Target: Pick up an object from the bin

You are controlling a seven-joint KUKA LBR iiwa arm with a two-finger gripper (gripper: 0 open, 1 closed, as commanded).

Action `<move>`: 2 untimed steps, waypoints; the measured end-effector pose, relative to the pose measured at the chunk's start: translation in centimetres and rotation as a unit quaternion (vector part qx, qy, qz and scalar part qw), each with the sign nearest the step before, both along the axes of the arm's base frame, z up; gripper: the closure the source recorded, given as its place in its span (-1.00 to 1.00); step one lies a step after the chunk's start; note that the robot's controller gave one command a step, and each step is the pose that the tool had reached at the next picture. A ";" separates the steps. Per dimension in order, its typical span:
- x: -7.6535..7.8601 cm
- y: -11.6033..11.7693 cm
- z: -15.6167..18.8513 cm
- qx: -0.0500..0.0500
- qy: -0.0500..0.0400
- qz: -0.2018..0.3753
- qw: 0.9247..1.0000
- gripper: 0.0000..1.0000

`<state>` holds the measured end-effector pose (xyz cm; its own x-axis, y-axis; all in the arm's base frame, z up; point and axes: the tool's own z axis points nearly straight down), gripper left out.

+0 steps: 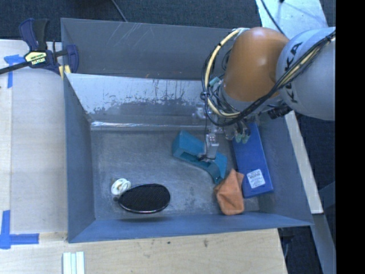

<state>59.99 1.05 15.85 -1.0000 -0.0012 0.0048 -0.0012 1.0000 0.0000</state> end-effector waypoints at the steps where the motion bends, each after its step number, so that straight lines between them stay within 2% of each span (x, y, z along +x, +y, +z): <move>1: 0.2 0.0 0.5 0.000 -0.004 0.000 1.000 -1.00; 2: -0.5 -0.5 -4.0 0.000 -0.008 -0.093 0.996 -1.00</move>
Offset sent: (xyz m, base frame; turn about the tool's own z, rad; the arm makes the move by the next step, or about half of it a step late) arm -0.0160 -0.0078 -0.0885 0.3519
